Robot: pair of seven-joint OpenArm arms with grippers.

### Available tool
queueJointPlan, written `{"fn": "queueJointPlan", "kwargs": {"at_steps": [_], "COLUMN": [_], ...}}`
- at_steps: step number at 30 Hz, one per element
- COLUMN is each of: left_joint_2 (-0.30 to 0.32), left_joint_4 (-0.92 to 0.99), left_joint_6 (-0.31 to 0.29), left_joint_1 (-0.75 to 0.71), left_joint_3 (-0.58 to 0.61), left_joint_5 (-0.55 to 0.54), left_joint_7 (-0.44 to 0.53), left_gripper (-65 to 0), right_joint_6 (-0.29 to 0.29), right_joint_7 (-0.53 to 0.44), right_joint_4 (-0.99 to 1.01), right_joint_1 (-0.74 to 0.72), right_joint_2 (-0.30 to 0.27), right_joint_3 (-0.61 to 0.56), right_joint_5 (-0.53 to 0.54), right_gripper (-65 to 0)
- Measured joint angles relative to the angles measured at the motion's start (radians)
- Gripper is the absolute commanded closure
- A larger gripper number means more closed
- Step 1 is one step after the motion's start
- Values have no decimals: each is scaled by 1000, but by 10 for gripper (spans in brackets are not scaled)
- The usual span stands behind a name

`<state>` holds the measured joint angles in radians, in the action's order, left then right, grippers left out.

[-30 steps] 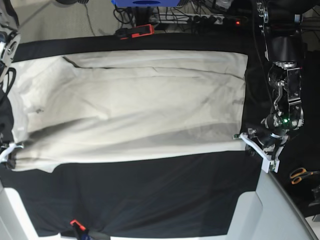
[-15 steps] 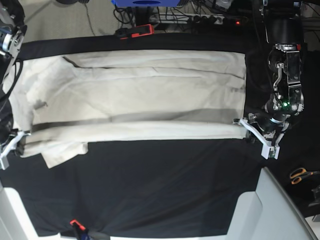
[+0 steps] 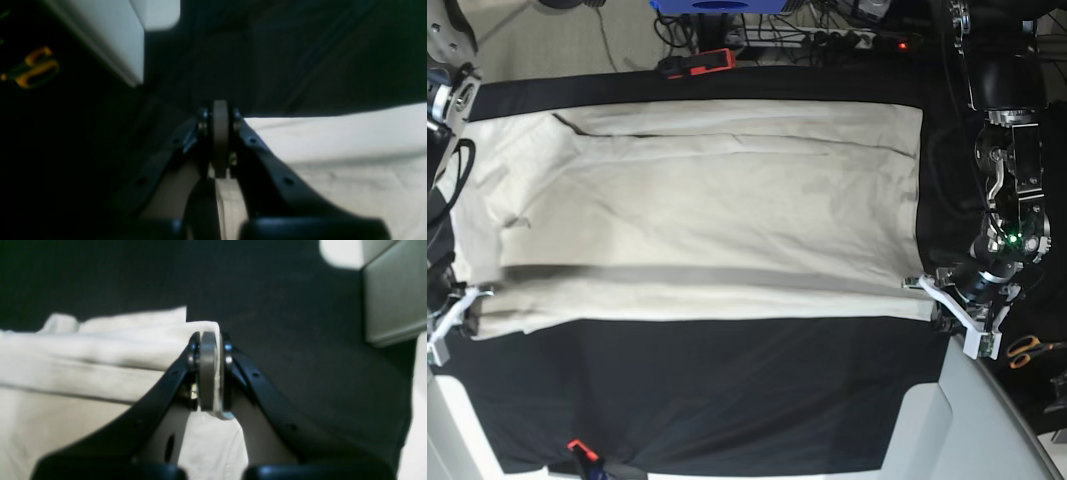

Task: Fold the T-shirt properly
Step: 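Carry the folded edge with both grippers further toward the collar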

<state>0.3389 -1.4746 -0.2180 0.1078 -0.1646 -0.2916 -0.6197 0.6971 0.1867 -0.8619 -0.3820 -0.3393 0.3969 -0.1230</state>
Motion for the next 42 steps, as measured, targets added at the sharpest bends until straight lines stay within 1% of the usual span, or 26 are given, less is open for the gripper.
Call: {"fn": "queueJointPlan", "kwargs": {"at_steps": [3, 6, 8, 11, 14, 17, 19, 22, 25, 27, 30, 32, 37, 42], "left_joint_2": [9, 16, 16, 5, 20, 14, 5, -10, -18, -18, -28, -29, -26, -23], "left_joint_4": [0, -1, -1, -1, 0, 0, 0, 3, 3, 6, 6, 6, 1, -6], "left_joint_6": [0, 0, 0, -7, -7, -6, -8, -7, -7, 0, -6, -3, 1, 0], "left_joint_1": [-2, -9, -23, -47, -52, -64, -77, -77, -69, -63, -60, -54, -38, -35], "left_joint_3": [0, 0, -2, -62, -78, -76, -75, -75, -69, -40, -27, -24, -30, -32], "left_joint_5": [1, 2, 4, 0, 4, 4, 4, 4, 4, 6, 4, 3, 4, 4], "left_joint_7": [-8, -8, -5, -10, -11, 2, -1, -5, -1, -1, 2, 0, 0, -1], "left_gripper": [0, 0, 0, 0, 0, 0, 0, 0, 0, 0, 0, 0, 0, 0], "right_joint_6": [0, 3, 2, 1, 3, 2, 0, 2, 11, 7, -1, 8, 6, 3], "right_joint_7": [1, 1, -2, 2, 0, -58, -56, -58, -55, -57, -59, -61, -62, -64], "right_joint_4": [0, 0, 0, 0, 0, 0, 0, 0, 0, 0, 0, 0, 1, 14], "right_joint_1": [-7, -16, -19, -15, -11, -2, 9, 35, 45, 41, 21, 14, 6, 4], "right_joint_2": [2, 10, 12, 13, 11, -2, -10, -5, 13, 0, -10, -12, -25, -14], "right_joint_3": [-61, -82, -79, -78, -78, -78, -78, -71, 21, 55, 55, 55, 21, 20], "right_joint_5": [-3, -3, -3, -5, -3, 5, 5, 1, 0, 0, 0, 0, 0, 1], "right_gripper": [-2, -2, -2, -2, -2, -2, -2, -2, -2, -2, -2, -2, -2, -2]}}
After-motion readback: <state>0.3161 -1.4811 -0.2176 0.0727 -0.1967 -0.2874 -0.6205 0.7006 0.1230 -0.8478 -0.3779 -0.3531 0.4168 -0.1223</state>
